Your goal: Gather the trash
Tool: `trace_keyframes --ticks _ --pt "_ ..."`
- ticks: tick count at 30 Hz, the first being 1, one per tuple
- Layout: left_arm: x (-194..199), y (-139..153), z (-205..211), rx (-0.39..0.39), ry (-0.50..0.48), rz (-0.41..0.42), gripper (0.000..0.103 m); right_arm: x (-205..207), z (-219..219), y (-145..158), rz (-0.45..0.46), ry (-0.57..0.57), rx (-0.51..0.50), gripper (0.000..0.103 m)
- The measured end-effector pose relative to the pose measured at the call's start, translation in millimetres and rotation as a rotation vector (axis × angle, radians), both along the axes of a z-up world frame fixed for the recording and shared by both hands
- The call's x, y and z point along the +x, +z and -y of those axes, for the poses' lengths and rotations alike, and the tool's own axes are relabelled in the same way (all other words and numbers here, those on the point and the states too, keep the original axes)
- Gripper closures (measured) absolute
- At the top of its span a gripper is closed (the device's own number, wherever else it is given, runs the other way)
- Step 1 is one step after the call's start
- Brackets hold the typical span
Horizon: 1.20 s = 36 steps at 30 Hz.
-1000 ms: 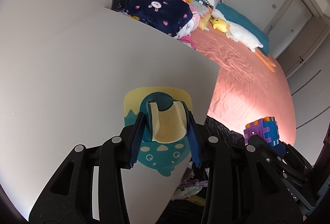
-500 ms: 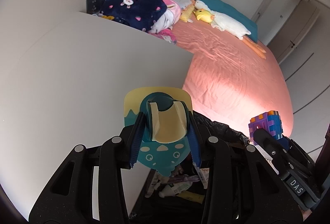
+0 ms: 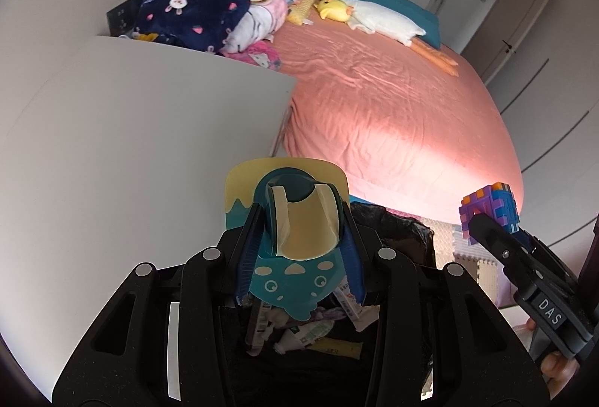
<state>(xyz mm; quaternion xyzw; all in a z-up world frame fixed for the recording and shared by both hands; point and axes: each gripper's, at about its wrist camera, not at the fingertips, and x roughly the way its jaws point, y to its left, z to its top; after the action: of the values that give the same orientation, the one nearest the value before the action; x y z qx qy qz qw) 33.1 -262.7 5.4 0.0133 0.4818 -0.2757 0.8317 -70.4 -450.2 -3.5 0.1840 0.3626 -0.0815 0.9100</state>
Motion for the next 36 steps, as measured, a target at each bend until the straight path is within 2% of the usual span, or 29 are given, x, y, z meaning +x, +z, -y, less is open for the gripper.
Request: trace_keyframes --ticks 12,13,14,15,16,17,24,36 --pt "-22.9 0.9 18.1 0.026 -0.183 -0.002 0.062 -28.0 9.6 6.4 -0.004 -0.027 0.007 0.055" --pt "-26.1 0.3 19.9 0.035 -0.220 -0.004 0.057 -32.1 10.0 6.6 -0.003 -0.036 0.009 0.055" --pt "-29.3 0.4 21.1 0.056 -0.236 0.003 0.031 -36.9 11.3 7.0 0.006 -0.050 0.017 0.052" --pt "-31.8 0.9 20.7 0.079 -0.231 0.021 0.004 -42.0 13.2 8.0 0.017 -0.070 0.024 0.043" --pt "-34.0 2.3 19.3 0.080 -0.224 0.042 0.006 -46.4 14.6 9.0 0.027 -0.089 0.022 0.027" --pt "-35.3 3.1 17.9 0.081 -0.217 0.062 0.006 -50.6 15.6 10.4 0.042 -0.113 0.015 0.018" --pt "-25.0 0.1 12.0 0.058 -0.152 0.046 0.006 -52.5 18.4 8.9 0.033 -0.137 0.006 0.018" --pt "-21.2 -1.2 9.9 0.059 -0.143 0.050 0.006 -48.4 11.1 8.0 0.022 -0.106 -0.004 0.018"
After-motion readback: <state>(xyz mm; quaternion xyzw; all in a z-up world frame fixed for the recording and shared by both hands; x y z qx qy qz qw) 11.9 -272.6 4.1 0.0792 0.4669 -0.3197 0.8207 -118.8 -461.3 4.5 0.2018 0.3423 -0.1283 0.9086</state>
